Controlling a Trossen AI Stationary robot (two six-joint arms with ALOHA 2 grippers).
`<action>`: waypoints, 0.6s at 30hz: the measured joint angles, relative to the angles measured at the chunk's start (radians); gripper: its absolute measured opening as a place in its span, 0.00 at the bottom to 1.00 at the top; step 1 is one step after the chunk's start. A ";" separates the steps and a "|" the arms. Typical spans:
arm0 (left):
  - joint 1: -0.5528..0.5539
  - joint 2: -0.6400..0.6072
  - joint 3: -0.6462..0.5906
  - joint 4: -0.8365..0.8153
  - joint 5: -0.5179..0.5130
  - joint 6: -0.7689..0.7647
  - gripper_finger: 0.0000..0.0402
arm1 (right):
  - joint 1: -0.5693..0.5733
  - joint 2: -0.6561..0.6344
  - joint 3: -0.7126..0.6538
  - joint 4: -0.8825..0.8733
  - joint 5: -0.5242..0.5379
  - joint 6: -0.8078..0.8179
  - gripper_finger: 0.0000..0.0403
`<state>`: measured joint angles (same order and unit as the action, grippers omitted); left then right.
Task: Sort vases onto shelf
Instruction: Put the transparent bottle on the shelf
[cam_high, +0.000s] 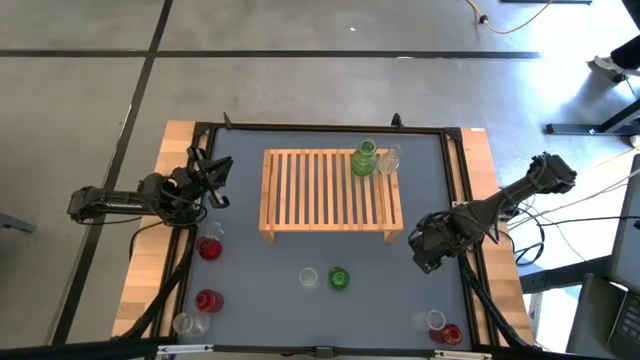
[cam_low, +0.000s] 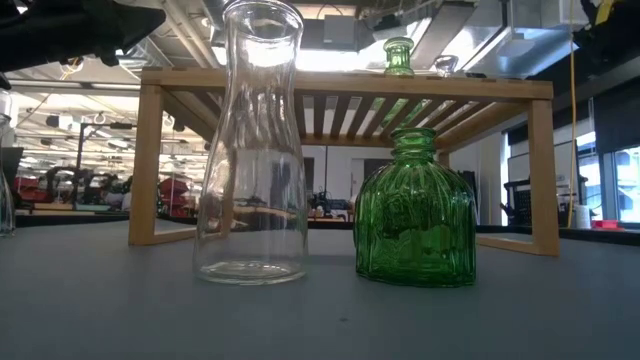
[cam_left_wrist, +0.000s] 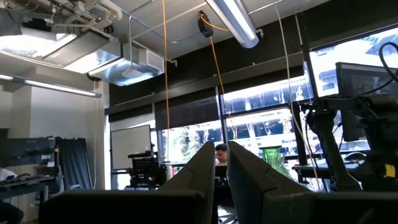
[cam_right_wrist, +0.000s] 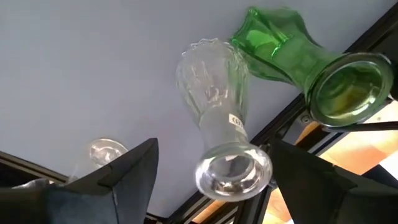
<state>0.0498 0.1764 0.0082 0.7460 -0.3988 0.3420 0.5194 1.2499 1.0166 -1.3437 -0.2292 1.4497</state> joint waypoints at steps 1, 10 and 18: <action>0.000 0.000 0.000 0.000 0.000 0.000 0.09 | 0.000 0.000 -0.006 0.002 0.000 0.001 0.73; 0.000 0.000 0.000 0.000 0.000 -0.001 0.09 | 0.000 0.000 -0.066 0.036 -0.009 -0.014 0.73; 0.000 0.000 0.000 0.000 0.000 0.001 0.09 | 0.000 0.000 -0.066 0.037 -0.001 -0.023 0.59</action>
<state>0.0501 0.1764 0.0082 0.7461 -0.3991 0.3427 0.5190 1.2503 0.9508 -1.3066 -0.2306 1.4264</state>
